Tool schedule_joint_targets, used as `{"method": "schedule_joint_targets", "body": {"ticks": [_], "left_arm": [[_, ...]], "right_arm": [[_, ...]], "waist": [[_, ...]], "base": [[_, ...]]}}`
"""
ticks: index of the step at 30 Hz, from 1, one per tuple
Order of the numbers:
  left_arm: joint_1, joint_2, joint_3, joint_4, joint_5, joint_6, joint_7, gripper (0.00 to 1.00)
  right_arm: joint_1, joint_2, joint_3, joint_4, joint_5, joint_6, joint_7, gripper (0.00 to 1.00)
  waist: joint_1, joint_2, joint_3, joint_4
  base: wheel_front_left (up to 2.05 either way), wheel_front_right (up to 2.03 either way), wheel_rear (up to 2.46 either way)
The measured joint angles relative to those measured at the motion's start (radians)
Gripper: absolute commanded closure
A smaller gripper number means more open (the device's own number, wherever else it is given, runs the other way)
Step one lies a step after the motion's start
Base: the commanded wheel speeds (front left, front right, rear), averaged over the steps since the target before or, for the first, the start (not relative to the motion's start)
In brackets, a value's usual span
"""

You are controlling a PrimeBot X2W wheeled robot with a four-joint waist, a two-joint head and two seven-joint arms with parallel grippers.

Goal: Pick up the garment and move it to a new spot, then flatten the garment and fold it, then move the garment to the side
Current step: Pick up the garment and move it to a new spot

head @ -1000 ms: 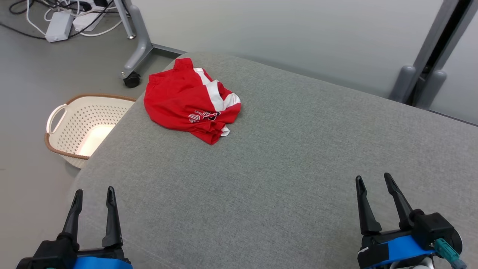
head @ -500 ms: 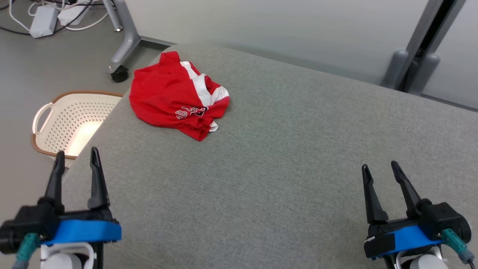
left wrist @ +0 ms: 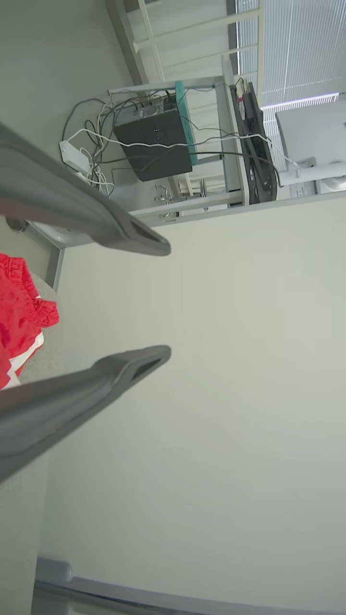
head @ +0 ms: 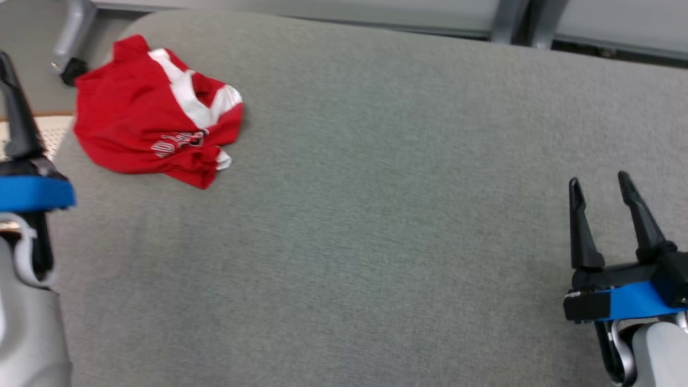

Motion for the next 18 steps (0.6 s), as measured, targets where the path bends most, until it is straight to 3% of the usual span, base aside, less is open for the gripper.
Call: {"method": "schedule_joint_targets", "body": {"ticks": [8, 18], "left_arm": [[-0.182, 0.078, 0.032, 0.183, -0.007, -0.012, 0.0, 0.0], [-0.343, 0.161, -0.035, 0.553, -0.008, -0.03, 0.033, 0.0]], "right_arm": [[-0.03, -0.012, -0.033, -0.069, -0.013, 0.0, 0.01, 0.0], [-0.041, -0.022, -0.051, -0.159, -0.024, 0.0, 0.036, 0.0]], "waist": [[0.0, 0.0, 0.126, -0.09], [0.0001, 0.0, 0.245, -0.162]], "base": [[0.0, 0.0, 0.0], [0.0, 0.0, 0.0]]}}
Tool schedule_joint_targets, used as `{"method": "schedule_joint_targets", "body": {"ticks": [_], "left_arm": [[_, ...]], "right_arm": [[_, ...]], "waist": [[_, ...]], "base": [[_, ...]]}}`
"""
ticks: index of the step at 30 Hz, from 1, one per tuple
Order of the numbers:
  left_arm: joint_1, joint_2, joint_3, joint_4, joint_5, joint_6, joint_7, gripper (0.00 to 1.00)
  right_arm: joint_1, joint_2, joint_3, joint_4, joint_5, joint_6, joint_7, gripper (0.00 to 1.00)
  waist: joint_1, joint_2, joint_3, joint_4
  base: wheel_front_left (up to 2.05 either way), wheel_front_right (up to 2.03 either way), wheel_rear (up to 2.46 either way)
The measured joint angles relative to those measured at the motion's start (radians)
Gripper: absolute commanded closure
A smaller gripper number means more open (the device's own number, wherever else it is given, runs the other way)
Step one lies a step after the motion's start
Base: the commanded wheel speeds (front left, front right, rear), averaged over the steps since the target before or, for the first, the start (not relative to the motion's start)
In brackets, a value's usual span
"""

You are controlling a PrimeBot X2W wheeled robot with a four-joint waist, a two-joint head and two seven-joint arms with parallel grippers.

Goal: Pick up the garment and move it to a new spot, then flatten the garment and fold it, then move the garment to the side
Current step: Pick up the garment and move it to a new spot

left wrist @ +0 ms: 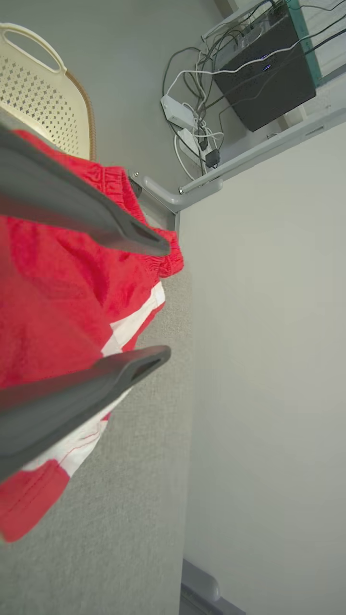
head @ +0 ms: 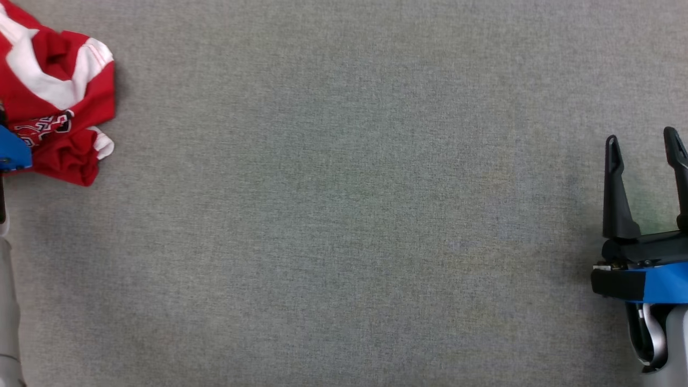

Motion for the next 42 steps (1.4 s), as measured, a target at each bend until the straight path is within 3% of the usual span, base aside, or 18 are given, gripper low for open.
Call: {"method": "schedule_joint_targets", "body": {"ticks": [6, 16, 17, 18, 19, 27, 42], "left_arm": [[-0.05, 0.006, -0.06, 0.154, -0.024, -0.002, 0.087, 0.0], [-0.092, 0.002, -0.207, 0.244, -0.209, -0.002, 0.322, 0.0], [-0.093, 0.005, -0.22, 0.243, -0.228, -0.002, 0.343, 0.3], [-0.093, 0.011, -0.232, 0.241, -0.247, -0.002, 0.363, 0.79], [-0.092, 0.016, -0.243, 0.238, -0.262, -0.002, 0.379, 1.0], [-0.066, 0.049, -0.329, 0.194, -0.341, -0.002, 0.369, 1.0], [-0.137, 0.097, -0.474, 0.062, -0.296, -0.004, 0.112, 1.0]], "right_arm": [[0.004, -0.001, -0.016, -0.032, -0.01, 0.0, 0.016, 0.0], [0.003, 0.0, -0.009, -0.041, -0.012, 0.0, 0.019, 0.0], [0.003, 0.0, -0.008, -0.041, -0.012, 0.0, 0.019, 0.0], [0.003, 0.001, -0.006, -0.041, -0.012, 0.0, 0.019, 0.0], [0.003, 0.002, -0.006, -0.042, -0.012, 0.0, 0.019, 0.0], [0.002, 0.012, -0.007, -0.023, -0.01, 0.0, 0.015, 0.0], [0.003, 0.076, 0.007, 0.089, 0.008, 0.0, -0.027, 0.0]], "waist": [[0.0, 0.0, 0.027, -0.004], [-0.0001, 0.0, 0.029, 0.002], [-0.0002, 0.0, 0.028, 0.001], [-0.0002, 0.0, 0.026, -0.001], [-0.0002, 0.0, 0.025, -0.003], [-0.0002, 0.0, 0.002, -0.019], [-0.0003, 0.0, -0.142, -0.064]], "base": [[0.0, 0.0, 0.0], [0.0, 0.0, 0.0], [0.0, 0.0, 0.0], [0.0, 0.0, 0.0], [0.0, 0.0, 0.0], [0.0, 0.0, 0.0], [0.0, 0.0, 0.0]]}}
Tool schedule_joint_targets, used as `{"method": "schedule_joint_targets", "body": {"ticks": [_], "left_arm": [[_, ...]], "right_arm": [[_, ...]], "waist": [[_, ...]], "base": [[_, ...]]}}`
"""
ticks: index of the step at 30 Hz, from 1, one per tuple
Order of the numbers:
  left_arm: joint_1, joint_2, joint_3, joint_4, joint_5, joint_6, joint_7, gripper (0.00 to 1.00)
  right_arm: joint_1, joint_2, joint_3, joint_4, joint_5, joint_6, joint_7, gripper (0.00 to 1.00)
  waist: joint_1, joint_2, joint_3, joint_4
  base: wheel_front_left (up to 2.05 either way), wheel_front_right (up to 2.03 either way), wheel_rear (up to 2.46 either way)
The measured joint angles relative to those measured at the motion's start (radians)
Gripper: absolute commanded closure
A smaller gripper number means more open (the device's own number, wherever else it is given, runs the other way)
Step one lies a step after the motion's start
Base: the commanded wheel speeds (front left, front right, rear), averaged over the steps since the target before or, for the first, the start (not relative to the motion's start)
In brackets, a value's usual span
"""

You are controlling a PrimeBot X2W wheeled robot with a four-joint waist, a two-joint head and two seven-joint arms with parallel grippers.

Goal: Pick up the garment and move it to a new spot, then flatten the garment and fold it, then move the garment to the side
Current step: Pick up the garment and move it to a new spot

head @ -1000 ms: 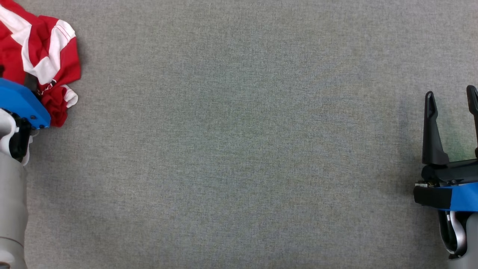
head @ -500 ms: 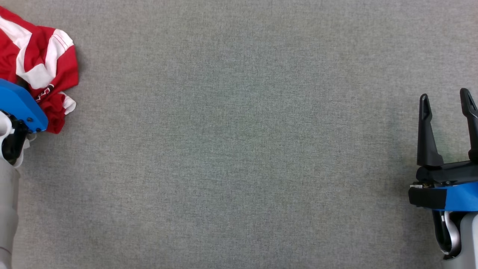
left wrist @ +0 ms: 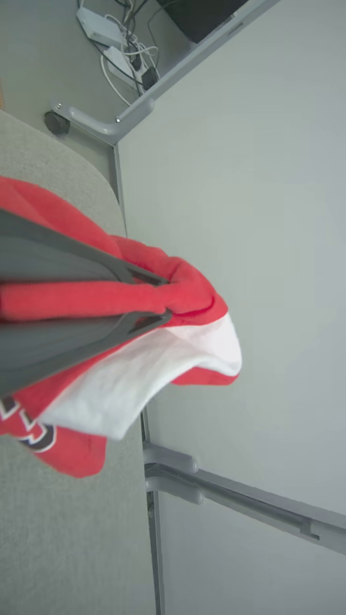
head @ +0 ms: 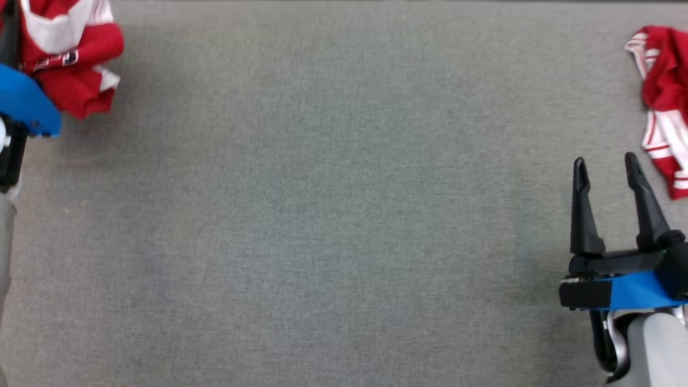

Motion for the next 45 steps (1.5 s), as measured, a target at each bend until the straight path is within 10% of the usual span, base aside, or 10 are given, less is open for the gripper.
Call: {"method": "schedule_joint_targets", "body": {"ticks": [26, 45], "left_arm": [[0.029, -0.17, -0.261, -0.437, 0.048, 0.001, 0.041, 1.0], [0.459, -0.266, -0.439, -0.378, 0.014, 0.012, -0.031, 1.0]], "right_arm": [[0.045, 0.064, 0.049, 0.071, 0.081, 0.0, -0.009, 0.0], [0.054, 0.065, 0.029, 0.064, 0.091, 0.0, -0.009, 0.0]], "waist": [[0.0, 0.0, -0.166, -0.33], [0.0001, 0.0, -0.16, -0.284]], "base": [[0.0, 0.0, 0.0], [0.0, 0.0, 0.0]]}}
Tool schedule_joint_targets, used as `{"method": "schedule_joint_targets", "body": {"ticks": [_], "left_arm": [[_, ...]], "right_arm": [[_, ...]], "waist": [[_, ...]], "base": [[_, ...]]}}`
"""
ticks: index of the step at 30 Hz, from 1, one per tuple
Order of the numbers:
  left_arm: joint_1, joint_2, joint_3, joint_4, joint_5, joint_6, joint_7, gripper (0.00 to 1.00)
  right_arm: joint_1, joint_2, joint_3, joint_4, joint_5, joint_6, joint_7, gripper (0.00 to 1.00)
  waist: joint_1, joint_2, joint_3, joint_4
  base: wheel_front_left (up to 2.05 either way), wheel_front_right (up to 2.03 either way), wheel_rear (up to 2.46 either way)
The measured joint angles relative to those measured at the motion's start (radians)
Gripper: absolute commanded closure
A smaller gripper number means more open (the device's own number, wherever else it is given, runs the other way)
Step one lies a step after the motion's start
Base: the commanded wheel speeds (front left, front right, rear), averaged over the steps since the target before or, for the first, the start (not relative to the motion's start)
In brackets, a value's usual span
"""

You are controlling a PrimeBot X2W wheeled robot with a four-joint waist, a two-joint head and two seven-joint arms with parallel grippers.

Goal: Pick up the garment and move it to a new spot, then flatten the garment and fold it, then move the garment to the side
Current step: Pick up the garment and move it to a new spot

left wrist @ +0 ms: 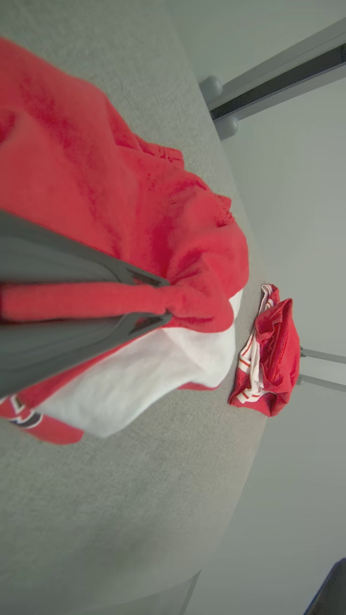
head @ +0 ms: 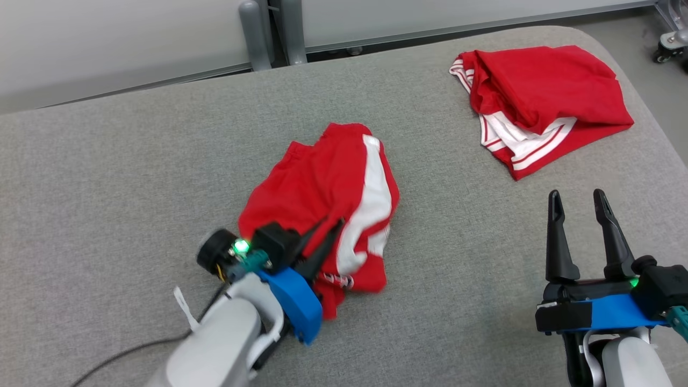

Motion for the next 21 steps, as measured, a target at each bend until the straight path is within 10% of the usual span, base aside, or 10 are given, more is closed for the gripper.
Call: {"method": "schedule_joint_targets", "body": {"ticks": [2, 3, 4, 21], "left_arm": [[0.033, -0.011, -0.026, 0.011, 0.001, 0.0, -0.005, 1.0], [0.046, -0.016, -0.032, 0.017, 0.001, 0.0, -0.012, 0.73], [0.053, -0.019, -0.035, 0.021, 0.001, 0.0, -0.021, 0.0], [0.155, 0.066, 0.213, -0.161, 0.033, 0.156, -0.113, 0.0]], "right_arm": [[0.003, 0.0, 0.001, 0.004, -0.003, 0.0, 0.0, 0.0], [0.003, 0.0, 0.005, 0.005, -0.004, 0.0, 0.0, 0.0], [0.003, 0.0, 0.006, 0.007, -0.004, 0.0, 0.0, 0.0], [0.032, 0.001, 0.012, 0.033, -0.013, 0.0, 0.0, 0.0]], "waist": [[0.0, 0.0, -0.003, 0.009], [0.0, 0.0, -0.005, 0.012], [0.0, 0.0, -0.006, 0.015], [0.0, 0.0, -0.087, 0.104]], "base": [[0.0, 0.0, 0.0], [0.0, 0.0, 0.0], [0.0, 0.0, 0.0], [0.0, 0.0, 0.0]]}}
